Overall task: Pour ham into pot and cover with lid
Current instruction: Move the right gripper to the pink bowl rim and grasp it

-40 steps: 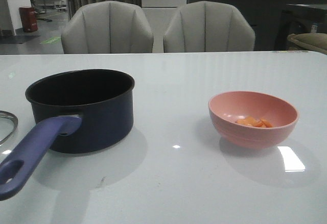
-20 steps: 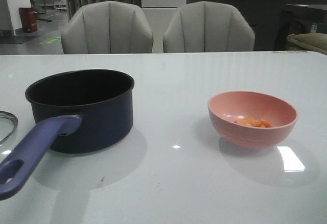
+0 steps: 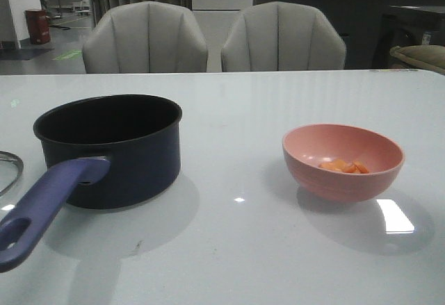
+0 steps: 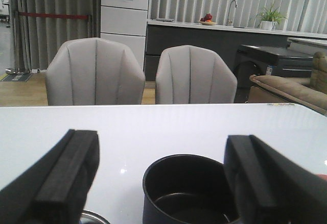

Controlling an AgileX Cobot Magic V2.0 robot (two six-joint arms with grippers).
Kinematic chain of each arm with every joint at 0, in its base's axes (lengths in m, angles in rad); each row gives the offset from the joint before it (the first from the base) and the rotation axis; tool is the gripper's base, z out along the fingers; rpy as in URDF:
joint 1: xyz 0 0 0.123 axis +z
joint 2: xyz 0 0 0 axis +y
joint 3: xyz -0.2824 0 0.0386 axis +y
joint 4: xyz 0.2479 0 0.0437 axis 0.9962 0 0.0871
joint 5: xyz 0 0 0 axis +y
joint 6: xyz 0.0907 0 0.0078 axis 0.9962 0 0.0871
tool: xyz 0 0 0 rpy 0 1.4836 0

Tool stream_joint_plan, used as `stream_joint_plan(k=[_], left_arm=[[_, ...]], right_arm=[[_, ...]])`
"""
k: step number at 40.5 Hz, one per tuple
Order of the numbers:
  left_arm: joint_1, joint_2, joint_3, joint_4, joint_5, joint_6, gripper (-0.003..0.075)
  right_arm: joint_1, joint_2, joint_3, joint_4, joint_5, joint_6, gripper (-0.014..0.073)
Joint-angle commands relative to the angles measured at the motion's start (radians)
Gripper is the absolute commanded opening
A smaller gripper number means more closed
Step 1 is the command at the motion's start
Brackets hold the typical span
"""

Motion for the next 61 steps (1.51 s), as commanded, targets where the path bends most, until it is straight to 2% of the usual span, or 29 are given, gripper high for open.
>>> stream_joint_plan(k=[1, 8, 12, 23, 27, 36, 40, 49, 61], left_arm=[[-0.008, 0.010, -0.028, -0.009, -0.073, -0.001, 0.0552], [-0.008, 0.010, -0.028, -0.009, -0.073, -0.001, 0.0552], [-0.008, 0.010, -0.028, -0.009, -0.073, -0.001, 0.0552], [-0.008, 0.010, -0.028, -0.009, -0.073, -0.001, 0.0552], [-0.008, 0.010, -0.028, -0.009, -0.073, -0.001, 0.0552], [-0.008, 0.010, -0.028, -0.009, -0.073, -0.001, 0.0552], [-0.008, 0.010, -0.028, -0.009, -0.073, -0.001, 0.0552], [-0.008, 0.010, -0.028, -0.009, -0.073, -0.001, 0.0552], [-0.008, 0.010, -0.028, -0.009, -0.073, -0.001, 0.0552]], right_arm=[[0.008, 0.124, -0.094, 0.027, -0.026, -0.007, 0.0495], [0.078, 0.372, -0.228, 0.029, 0.006, -0.008, 0.0495], [0.085, 0.502, -0.296, 0.029, 0.014, -0.008, 0.0495], [0.085, 0.731, -0.428, 0.029, 0.062, -0.008, 0.0493], [0.085, 0.783, -0.454, 0.030, 0.062, -0.008, 0.0440], [0.085, 0.839, -0.461, 0.030, 0.049, -0.008, 0.0197], [0.085, 0.848, -0.461, 0.030, 0.042, -0.008, 0.0133], [0.085, 0.848, -0.461, 0.030, -0.036, -0.008, 0.0132], [0.101, 0.785, -0.554, 0.033, 0.039, -0.011, 0.0132]])
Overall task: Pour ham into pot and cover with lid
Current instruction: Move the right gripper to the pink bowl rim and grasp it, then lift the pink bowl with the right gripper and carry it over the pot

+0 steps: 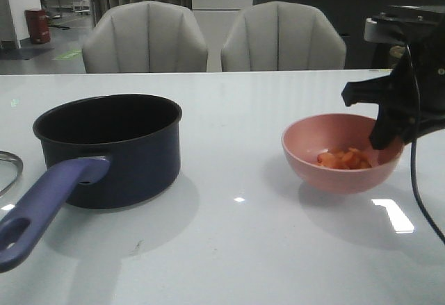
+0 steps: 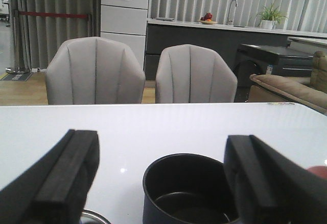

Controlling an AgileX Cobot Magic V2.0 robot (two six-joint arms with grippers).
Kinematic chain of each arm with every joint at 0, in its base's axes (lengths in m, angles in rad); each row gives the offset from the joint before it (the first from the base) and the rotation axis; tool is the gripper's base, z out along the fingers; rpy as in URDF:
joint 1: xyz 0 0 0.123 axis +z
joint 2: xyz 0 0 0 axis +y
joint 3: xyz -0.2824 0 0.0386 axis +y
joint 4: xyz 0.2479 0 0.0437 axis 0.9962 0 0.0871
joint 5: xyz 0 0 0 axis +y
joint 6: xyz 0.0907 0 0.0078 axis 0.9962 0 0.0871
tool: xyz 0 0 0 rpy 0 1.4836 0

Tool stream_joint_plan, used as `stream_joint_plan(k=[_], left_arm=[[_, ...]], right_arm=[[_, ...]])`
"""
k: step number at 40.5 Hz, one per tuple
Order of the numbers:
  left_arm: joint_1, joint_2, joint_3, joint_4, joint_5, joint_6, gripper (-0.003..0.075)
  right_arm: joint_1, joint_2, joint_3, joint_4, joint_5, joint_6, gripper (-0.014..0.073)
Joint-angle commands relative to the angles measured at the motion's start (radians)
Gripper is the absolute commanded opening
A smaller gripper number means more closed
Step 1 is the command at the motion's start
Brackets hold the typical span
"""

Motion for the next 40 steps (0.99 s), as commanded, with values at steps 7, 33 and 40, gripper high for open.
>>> stream_joint_plan(k=[7, 33, 40], left_arm=[[-0.008, 0.010, -0.028, -0.009, -0.076, -0.001, 0.0552], [-0.008, 0.010, -0.028, -0.009, -0.076, -0.001, 0.0552], [-0.008, 0.010, -0.028, -0.009, -0.076, -0.001, 0.0552]], right_arm=[[0.088, -0.116, -0.209, -0.002, -0.002, -0.041, 0.0132], [0.412, -0.011, -0.293, -0.137, -0.741, -0.160, 0.0132], [0.450, 0.079, -0.293, -0.235, -0.967, -0.185, 0.0132]])
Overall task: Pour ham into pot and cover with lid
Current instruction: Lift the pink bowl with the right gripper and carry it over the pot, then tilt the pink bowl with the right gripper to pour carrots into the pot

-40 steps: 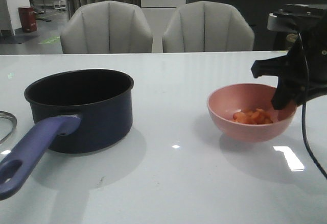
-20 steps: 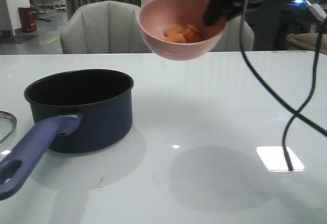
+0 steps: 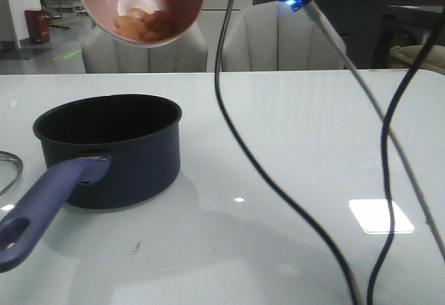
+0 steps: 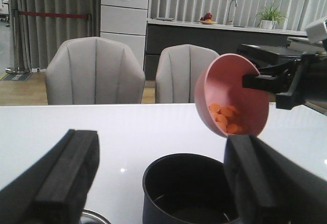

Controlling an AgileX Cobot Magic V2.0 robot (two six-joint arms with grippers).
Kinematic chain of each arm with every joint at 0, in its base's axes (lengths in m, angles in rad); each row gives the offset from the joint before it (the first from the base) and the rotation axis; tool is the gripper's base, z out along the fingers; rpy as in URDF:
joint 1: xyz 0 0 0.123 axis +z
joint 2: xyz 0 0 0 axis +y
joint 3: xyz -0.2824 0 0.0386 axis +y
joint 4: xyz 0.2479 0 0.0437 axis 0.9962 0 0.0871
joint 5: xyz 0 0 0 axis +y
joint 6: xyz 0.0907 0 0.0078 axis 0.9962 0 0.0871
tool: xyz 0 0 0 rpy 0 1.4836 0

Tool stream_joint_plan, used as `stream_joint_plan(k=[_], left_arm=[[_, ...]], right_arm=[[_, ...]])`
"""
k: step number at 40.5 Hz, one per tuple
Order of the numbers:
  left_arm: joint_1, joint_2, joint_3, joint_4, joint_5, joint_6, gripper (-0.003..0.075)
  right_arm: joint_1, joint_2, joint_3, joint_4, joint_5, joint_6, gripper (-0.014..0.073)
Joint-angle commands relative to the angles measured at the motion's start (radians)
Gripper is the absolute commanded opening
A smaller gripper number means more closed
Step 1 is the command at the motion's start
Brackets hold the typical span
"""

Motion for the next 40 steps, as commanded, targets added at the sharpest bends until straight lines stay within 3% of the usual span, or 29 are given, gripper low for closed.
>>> stream_joint_plan(k=[1, 10, 18, 23, 33, 40], left_arm=[[-0.008, 0.010, -0.028, -0.009, -0.076, -0.001, 0.0552], [-0.008, 0.010, -0.028, -0.009, -0.076, -0.001, 0.0552], [-0.008, 0.010, -0.028, -0.009, -0.076, -0.001, 0.0552], [-0.008, 0.010, -0.028, -0.009, -0.076, -0.001, 0.0552], [-0.008, 0.010, -0.028, -0.009, -0.076, -0.001, 0.0552], [-0.008, 0.010, -0.028, -0.009, -0.076, -0.001, 0.0552]], right_arm=[[0.019, -0.006, -0.041, -0.053, -0.249, -0.049, 0.0132], [0.091, 0.071, -0.041, -0.014, -0.352, -0.432, 0.0132], [0.172, 0.129, -0.041, 0.197, -0.488, -0.879, 0.0132], [0.200, 0.180, -0.041, 0.275, -0.630, -1.042, 0.0132], [0.205, 0.298, -0.041, 0.280, -0.880, -1.252, 0.0132], [0.206, 0.318, -0.041, 0.310, -0.885, -1.180, 0.0132]])
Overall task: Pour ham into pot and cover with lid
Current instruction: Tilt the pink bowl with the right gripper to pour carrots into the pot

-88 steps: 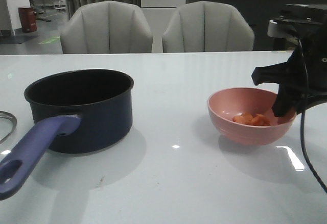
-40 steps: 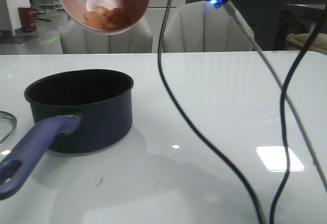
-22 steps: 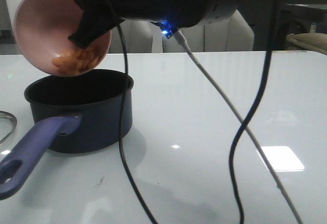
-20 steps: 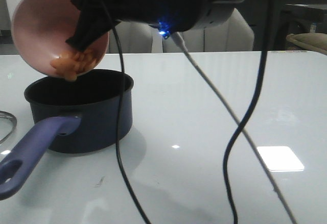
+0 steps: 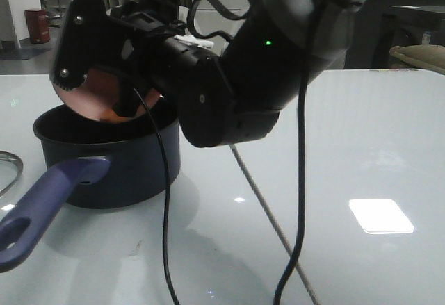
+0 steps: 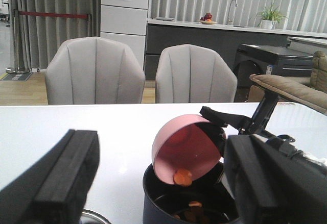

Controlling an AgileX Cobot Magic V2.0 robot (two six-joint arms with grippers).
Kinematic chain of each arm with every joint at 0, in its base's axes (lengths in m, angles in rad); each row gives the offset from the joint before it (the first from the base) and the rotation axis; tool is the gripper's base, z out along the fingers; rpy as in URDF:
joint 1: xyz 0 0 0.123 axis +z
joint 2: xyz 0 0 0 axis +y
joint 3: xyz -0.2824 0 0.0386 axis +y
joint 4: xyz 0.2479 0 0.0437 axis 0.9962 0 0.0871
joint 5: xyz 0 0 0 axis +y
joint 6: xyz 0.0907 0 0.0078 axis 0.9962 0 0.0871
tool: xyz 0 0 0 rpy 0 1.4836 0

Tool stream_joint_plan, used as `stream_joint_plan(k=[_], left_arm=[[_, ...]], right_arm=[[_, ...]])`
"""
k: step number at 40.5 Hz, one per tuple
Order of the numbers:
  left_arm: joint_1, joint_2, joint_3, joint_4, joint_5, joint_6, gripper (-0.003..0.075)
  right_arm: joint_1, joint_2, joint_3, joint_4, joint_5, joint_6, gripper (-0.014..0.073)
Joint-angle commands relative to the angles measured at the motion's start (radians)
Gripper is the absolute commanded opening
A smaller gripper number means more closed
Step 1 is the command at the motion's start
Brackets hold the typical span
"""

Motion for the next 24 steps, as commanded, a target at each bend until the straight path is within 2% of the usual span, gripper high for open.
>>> stream_joint_plan(k=[1, 7, 15, 18, 24], left_arm=[[-0.008, 0.010, -0.028, -0.009, -0.076, -0.001, 0.0552], [-0.008, 0.010, -0.028, -0.009, -0.076, -0.001, 0.0552], [-0.008, 0.010, -0.028, -0.009, -0.076, -0.001, 0.0552], [-0.008, 0.010, -0.028, -0.009, -0.076, -0.001, 0.0552], [-0.008, 0.010, -0.028, -0.009, -0.076, -0.001, 0.0552]], right_arm=[[-0.002, -0.065, -0.034, 0.023, -0.155, 0.082, 0.0132], [-0.002, -0.096, -0.034, 0.120, -0.147, 0.250, 0.0134], [-0.002, -0.169, -0.034, 0.234, -0.060, 0.313, 0.0134], [-0.002, -0.209, -0.034, 0.291, 0.026, 0.367, 0.0134], [-0.012, -0.308, -0.034, 0.416, 0.343, 0.487, 0.0134]])
